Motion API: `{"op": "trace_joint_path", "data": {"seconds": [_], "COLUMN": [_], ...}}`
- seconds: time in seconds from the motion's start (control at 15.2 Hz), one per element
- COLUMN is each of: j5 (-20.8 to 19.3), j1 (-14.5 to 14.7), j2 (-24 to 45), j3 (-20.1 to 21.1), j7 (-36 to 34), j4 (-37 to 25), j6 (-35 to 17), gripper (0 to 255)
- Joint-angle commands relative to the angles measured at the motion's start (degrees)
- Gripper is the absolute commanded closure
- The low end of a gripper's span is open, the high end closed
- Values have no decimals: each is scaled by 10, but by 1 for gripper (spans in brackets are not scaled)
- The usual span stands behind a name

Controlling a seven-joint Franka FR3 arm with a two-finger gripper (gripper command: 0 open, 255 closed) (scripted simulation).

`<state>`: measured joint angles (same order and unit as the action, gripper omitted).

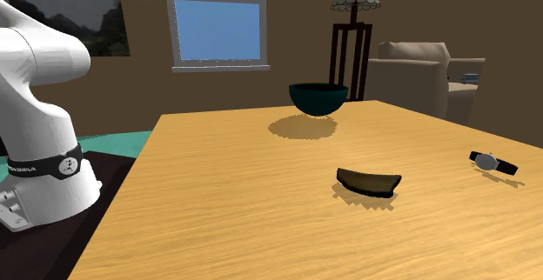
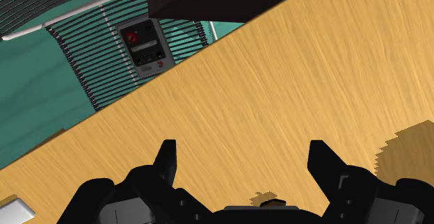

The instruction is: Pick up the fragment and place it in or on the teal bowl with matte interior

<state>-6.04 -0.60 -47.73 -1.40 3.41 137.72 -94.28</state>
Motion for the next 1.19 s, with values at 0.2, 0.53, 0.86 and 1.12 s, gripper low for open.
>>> {"op": "trace_joint_path", "data": {"seconds": [0.2,0.53,0.86,1.12], "j5": [8,17,22,23], "j1": [3,8,11,13], "j2": [50,145,249,335], "j3": [8,21,33,41], "j7": [-18,-46,-71,-91], "j4": [5,-4,-33,-70], "j6": [-54,-138,-211,-260], "gripper": [0,0,0,0]}}
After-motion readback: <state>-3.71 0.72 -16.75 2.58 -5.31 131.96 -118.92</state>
